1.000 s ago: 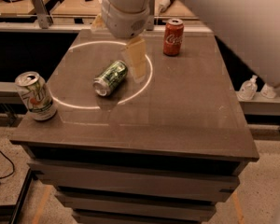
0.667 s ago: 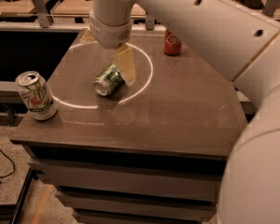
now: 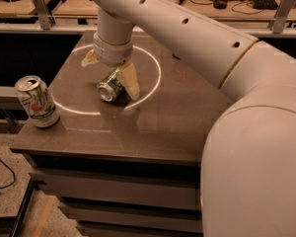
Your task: Pick green can
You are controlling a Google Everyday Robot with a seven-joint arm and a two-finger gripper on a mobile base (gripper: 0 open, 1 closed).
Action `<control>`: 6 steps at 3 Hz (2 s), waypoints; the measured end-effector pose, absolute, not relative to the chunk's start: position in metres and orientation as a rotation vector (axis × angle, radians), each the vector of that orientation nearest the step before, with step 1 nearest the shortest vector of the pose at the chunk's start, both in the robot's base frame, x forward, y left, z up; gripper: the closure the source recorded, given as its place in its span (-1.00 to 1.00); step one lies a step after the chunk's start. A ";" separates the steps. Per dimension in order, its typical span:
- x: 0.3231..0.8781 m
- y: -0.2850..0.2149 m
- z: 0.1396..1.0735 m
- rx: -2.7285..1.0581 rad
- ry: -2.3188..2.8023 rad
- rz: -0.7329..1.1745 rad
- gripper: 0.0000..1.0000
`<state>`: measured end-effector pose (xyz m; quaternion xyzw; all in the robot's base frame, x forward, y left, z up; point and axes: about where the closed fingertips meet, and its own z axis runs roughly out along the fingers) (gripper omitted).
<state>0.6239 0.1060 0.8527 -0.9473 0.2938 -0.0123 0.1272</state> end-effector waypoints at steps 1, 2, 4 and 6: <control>0.620 0.110 0.839 -2.794 0.777 0.018 -0.52; 0.614 0.114 0.842 -2.807 0.749 0.039 -0.08; 0.603 0.125 0.870 -2.809 0.736 0.063 0.88; 0.603 0.128 0.892 -2.751 0.737 0.039 1.00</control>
Offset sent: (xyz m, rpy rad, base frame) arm -0.0185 0.0083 -0.0032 -0.0166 0.0650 0.1120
